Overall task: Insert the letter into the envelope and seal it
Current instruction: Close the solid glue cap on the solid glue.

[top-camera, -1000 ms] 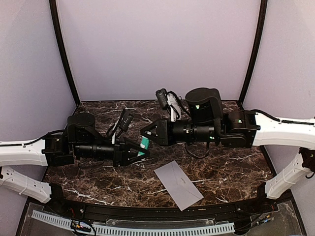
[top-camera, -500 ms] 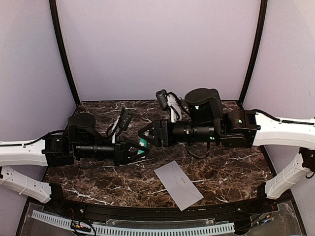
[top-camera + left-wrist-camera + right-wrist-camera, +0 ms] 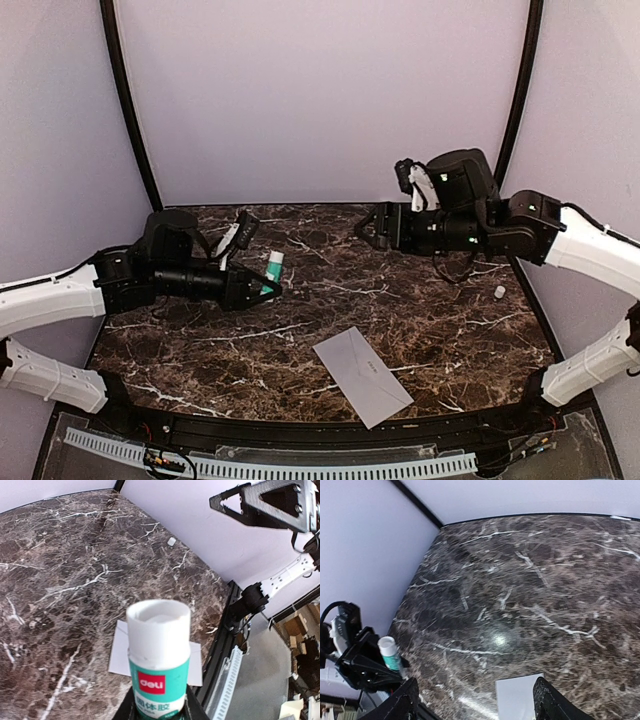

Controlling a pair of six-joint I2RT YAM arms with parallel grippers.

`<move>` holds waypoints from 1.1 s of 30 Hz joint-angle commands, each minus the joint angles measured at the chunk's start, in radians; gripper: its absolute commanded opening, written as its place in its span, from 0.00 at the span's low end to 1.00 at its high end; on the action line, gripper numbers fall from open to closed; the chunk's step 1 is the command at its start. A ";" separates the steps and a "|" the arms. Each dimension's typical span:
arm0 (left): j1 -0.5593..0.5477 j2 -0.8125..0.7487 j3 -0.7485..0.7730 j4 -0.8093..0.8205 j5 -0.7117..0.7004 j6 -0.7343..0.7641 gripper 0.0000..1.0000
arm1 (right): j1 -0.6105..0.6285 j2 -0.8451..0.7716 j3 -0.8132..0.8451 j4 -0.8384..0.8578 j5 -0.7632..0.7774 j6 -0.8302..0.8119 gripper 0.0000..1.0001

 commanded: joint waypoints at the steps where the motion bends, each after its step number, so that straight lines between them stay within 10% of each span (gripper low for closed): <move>1: 0.161 0.054 0.077 -0.154 0.171 0.205 0.02 | -0.163 -0.037 -0.058 -0.157 0.024 -0.012 0.76; 16: 0.303 0.153 0.079 -0.102 0.164 0.462 0.00 | -0.805 0.092 -0.233 -0.230 -0.032 -0.244 0.75; 33: 0.304 0.173 0.069 -0.090 0.188 0.458 0.00 | -1.099 0.351 -0.280 -0.082 0.003 -0.377 0.63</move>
